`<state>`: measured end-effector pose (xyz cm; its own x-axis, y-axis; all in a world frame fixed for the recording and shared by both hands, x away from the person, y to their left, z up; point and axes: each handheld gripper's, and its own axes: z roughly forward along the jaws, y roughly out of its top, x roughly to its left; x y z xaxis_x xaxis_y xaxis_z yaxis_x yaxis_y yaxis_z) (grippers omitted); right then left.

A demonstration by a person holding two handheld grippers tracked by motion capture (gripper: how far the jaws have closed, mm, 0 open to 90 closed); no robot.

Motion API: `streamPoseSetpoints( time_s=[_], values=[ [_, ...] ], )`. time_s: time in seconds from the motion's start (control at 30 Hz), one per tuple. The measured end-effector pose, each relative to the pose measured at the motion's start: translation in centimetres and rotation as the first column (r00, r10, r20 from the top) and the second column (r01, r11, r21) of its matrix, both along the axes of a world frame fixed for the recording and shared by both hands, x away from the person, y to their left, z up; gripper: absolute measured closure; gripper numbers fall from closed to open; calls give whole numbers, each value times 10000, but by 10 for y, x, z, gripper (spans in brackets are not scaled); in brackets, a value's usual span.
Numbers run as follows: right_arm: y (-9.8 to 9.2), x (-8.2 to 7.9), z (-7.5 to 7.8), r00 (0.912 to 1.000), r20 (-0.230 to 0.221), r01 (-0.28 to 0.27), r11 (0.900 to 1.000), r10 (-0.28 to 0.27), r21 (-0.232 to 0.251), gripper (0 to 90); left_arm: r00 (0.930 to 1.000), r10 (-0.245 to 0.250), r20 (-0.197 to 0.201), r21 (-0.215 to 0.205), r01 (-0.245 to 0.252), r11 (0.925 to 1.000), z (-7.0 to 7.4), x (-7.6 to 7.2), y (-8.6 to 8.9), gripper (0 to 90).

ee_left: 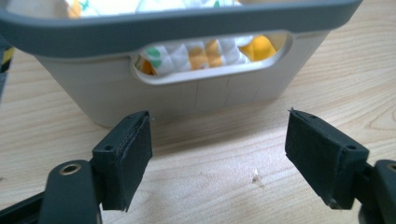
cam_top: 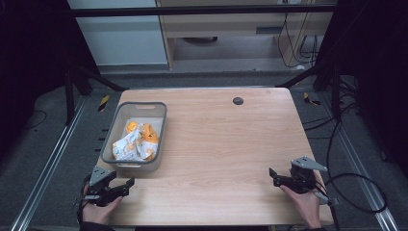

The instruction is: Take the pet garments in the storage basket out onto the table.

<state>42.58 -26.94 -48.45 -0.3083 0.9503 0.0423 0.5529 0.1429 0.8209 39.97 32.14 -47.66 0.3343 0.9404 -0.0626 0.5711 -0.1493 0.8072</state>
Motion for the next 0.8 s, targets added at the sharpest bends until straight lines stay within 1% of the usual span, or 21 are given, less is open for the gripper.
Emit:
streamPoseSetpoints(
  time_s=[0.03, 0.13, 0.17, 0.2, 0.23, 0.3, 0.4, 0.47, 0.53, 0.6, 0.63, 0.73, 0.8],
  values=[
    [0, 1, -1, 10000, -22, -10, 10000, 9, -51, 89, 10000, 50, 47, -6, -50, 10000, 1, -1, 0, 234],
    [2, 1, -1, 10000, -96, -6, 10000, 6, -84, 89, 9998, 127, 165, -210, -124, 9997, 2, -2, 2, 236],
    [2, 0, -1, 10000, -80, -16, 9999, 15, -105, 88, 9998, 171, 60, -311, -169, 9994, 2, -2, 2, 235],
    [2, 0, -1, 10000, -80, -16, 9999, 15, -105, 88, 9998, 171, 60, -311, -169, 9994, 2, -2, 2, 236],
    [3, 0, -1, 10000, -83, -35, 10000, 34, -79, 89, 9996, 277, -6, -423, -277, 9987, 3, -3, 4, 239],
    [3, 0, -1, 10000, -52, -18, 9999, 18, -103, 92, 9994, 357, 30, -425, -355, 9985, 4, -4, 5, 240],
    [3, 0, 1, 10000, 75, 45, 10000, -44, -25, 94, 9991, 392, 148, -428, -385, 9983, 7, -5, 7, 238],
    [3, 0, 0, 10000, 9, -3, 10000, 3, -50, 94, 9990, 389, 202, -462, -380, 9982, 8, -6, 7, 237],
    [4, 0, -1, 10000, -76, -23, 10000, 22, -80, 94, 9985, 428, 337, -493, -411, 9979, 9, -6, 7, 237],
    [4, 0, -1, 10000, -38, 0, 9999, 0, -119, 96, 9984, 413, 392, -486, -394, 9980, 10, -7, 7, 234],
    [4, 0, 0, 10000, 16, -25, 10000, 25, -67, 97, 9978, 426, 505, -538, -399, 9978, 13, -8, 7, 233],
    [5, 0, 0, 10000, 6, -52, 9999, 52, -112, 97, 9971, 420, 627, -759, -372, 9964, 17, -8, 8, 220],
    [5, 1, 0, 10000, -7, -59, 9999, 59, -86, 97, 9962, 477, 734, -734, -423, 9964, 19, -8, 9, 220]
  ],
)
